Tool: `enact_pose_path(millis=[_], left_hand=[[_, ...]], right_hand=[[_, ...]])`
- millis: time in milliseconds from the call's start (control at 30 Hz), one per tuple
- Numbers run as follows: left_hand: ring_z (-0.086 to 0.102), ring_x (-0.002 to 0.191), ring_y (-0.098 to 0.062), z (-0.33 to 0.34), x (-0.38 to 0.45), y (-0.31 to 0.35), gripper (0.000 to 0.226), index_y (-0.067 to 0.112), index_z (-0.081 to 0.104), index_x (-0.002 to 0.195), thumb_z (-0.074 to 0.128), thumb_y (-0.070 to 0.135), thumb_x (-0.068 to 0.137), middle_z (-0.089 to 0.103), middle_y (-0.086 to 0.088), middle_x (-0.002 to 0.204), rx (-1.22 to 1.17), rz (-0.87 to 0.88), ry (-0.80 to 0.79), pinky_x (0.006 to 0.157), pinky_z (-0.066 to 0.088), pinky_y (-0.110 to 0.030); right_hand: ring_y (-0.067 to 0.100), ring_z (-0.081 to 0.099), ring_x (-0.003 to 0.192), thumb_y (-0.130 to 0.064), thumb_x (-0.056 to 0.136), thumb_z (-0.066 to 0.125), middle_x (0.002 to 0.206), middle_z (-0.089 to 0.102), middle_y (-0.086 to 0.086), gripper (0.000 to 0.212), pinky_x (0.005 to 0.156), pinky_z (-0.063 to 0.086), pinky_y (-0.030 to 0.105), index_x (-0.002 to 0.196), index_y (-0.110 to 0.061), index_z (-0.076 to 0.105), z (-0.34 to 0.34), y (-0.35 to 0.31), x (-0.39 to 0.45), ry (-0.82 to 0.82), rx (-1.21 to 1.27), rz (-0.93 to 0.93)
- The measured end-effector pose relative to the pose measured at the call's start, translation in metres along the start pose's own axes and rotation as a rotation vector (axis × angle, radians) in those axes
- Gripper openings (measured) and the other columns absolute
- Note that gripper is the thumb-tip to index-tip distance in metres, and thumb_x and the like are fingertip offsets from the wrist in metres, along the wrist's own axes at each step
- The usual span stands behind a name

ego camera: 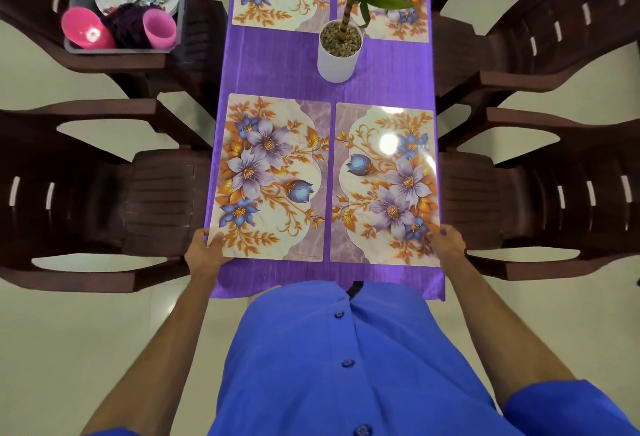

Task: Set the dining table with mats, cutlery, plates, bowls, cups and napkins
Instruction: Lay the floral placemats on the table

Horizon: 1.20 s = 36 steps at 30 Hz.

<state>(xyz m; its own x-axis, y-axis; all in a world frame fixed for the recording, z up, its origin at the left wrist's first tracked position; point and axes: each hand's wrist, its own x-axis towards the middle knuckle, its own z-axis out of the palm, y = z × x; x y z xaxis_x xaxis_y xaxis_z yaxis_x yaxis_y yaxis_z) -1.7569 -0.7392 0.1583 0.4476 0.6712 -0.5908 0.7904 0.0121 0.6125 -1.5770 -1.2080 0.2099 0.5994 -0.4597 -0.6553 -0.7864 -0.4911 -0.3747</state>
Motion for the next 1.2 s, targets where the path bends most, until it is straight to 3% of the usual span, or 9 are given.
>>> enact_pose_path(millis=[167,300,400,533,767,1033,1200], left_hand=[[0.067,0.115,-0.028,0.004,0.003,-0.001,0.042,0.015,0.057,0.130,0.069,0.041,0.099,0.069,-0.009,0.125,-0.049,-0.057,-0.019,0.091,0.061,-0.048],[0.067,0.116,-0.028,0.007,0.002,0.001,0.039,0.015,0.057,0.130,0.069,0.036,0.100,0.068,-0.008,0.125,-0.069,-0.073,-0.010,0.092,0.061,-0.051],[0.067,0.115,-0.027,0.004,0.001,0.001,0.040,0.015,0.057,0.130,0.069,0.038,0.100,0.068,-0.008,0.124,-0.064,-0.061,-0.012,0.090,0.061,-0.049],[0.066,0.110,-0.024,0.000,-0.002,0.004,0.038,0.013,0.056,0.130,0.067,0.037,0.101,0.067,-0.006,0.120,-0.046,-0.045,-0.013,0.082,0.059,-0.040],[0.067,0.116,-0.029,-0.001,-0.004,0.005,0.036,0.014,0.056,0.129,0.067,0.036,0.102,0.068,-0.011,0.125,-0.048,-0.055,-0.004,0.090,0.060,-0.046],[0.066,0.117,-0.029,-0.002,-0.006,0.008,0.040,0.011,0.055,0.131,0.066,0.036,0.102,0.068,-0.013,0.126,-0.016,-0.049,-0.011,0.091,0.058,-0.046],[0.067,0.117,-0.030,-0.003,-0.007,0.008,0.043,0.010,0.055,0.132,0.066,0.038,0.101,0.069,-0.013,0.127,-0.003,-0.042,-0.018,0.092,0.059,-0.046]], right_hand=[[0.025,0.063,0.095,-0.021,0.096,0.070,0.121,0.068,0.017,0.038,0.053,0.041,0.023,0.129,-0.004,0.063,0.001,0.002,0.003,-0.010,0.007,0.006],[0.023,0.056,0.094,-0.020,0.098,0.067,0.122,0.067,0.019,0.036,0.053,0.035,0.024,0.129,-0.001,0.064,0.002,0.003,0.004,0.015,-0.060,-0.031],[0.024,0.056,0.093,-0.019,0.097,0.067,0.121,0.068,0.020,0.035,0.065,0.039,0.025,0.127,-0.001,0.066,0.003,0.003,0.005,0.030,-0.061,-0.038],[0.023,0.057,0.093,-0.020,0.096,0.069,0.119,0.069,0.019,0.035,0.052,0.035,0.021,0.126,-0.002,0.068,0.002,0.004,0.005,0.024,-0.059,-0.050],[0.023,0.058,0.092,-0.019,0.098,0.066,0.121,0.068,0.019,0.035,0.050,0.035,0.021,0.128,-0.002,0.066,0.002,0.005,0.008,0.005,-0.073,-0.040],[0.023,0.057,0.095,-0.019,0.098,0.066,0.125,0.067,0.018,0.037,0.058,0.040,0.024,0.131,-0.003,0.064,0.003,0.004,0.009,0.015,-0.061,-0.027],[0.022,0.056,0.093,-0.025,0.099,0.068,0.123,0.067,0.016,0.039,0.053,0.034,0.020,0.130,-0.003,0.063,0.004,0.005,0.007,0.028,-0.044,-0.034]])
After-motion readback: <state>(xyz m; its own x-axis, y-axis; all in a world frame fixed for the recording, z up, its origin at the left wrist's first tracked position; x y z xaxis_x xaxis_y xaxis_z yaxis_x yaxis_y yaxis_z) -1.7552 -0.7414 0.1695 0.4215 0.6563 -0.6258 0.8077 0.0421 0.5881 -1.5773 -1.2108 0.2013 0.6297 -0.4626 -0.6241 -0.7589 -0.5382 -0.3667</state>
